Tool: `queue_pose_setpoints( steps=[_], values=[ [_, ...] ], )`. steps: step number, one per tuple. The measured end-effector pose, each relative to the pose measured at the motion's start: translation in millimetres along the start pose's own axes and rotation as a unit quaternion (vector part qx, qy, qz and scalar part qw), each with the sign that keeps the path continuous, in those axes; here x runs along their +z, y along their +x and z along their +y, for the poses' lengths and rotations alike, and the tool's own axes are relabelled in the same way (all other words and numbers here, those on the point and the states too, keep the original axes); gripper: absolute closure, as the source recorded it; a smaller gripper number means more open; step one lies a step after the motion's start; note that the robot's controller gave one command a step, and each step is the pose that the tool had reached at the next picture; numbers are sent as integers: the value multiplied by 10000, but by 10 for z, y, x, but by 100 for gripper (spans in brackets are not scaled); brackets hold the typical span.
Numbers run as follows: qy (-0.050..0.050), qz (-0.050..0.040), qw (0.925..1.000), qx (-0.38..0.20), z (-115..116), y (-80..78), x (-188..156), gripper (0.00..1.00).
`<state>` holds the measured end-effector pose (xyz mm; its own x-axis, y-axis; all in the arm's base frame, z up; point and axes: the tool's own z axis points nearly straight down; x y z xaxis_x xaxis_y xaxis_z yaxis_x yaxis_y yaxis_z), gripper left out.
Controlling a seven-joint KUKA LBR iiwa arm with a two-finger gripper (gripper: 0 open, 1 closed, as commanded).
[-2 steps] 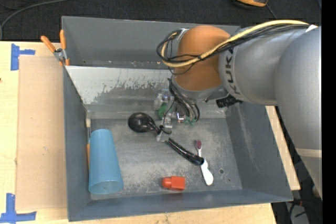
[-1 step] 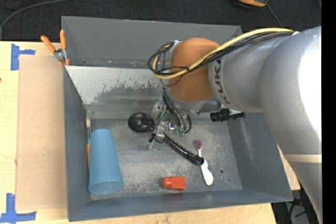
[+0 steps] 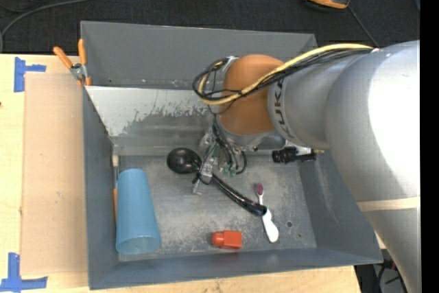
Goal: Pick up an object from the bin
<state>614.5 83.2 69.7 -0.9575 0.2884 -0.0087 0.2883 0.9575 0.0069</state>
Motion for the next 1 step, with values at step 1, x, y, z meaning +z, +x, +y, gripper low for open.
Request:
queue_pose_setpoints(
  steps=[1],
  values=[
    [19,52,9987,504,56,164,-7,100]
  ],
)
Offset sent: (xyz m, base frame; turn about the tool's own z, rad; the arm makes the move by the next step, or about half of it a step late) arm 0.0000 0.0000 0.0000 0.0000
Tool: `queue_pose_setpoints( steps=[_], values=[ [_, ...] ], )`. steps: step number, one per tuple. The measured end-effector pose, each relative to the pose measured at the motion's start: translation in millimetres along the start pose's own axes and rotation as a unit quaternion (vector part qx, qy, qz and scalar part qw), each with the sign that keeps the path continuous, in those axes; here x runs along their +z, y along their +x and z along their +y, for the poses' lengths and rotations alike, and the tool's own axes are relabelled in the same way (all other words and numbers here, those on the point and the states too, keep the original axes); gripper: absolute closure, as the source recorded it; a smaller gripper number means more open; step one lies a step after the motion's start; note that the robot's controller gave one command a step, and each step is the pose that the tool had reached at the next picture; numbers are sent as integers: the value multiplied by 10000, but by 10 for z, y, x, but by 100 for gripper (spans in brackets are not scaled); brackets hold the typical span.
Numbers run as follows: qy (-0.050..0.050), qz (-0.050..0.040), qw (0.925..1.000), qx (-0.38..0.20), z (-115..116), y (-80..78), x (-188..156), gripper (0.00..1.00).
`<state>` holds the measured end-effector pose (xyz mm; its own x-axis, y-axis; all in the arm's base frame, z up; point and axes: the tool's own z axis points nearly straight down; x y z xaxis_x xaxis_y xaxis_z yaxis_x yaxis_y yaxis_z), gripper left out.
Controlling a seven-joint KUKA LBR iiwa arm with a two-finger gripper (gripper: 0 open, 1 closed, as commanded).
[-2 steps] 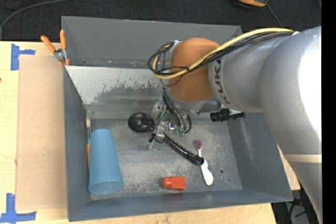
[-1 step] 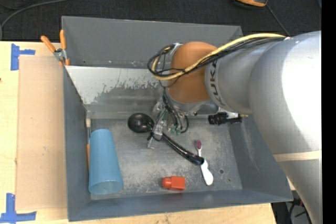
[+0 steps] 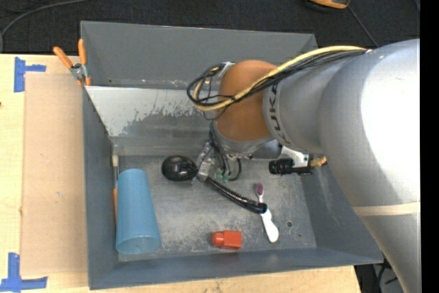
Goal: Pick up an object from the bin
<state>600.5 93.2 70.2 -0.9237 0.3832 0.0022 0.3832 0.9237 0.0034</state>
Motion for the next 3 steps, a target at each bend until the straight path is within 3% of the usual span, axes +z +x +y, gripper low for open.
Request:
queue_pose_setpoints(
  steps=[2,3],
  values=[
    [0,11,10000,6,-4,7,-112,100],
    [16,39,10000,-1,-14,21,-581,100]
  ],
)
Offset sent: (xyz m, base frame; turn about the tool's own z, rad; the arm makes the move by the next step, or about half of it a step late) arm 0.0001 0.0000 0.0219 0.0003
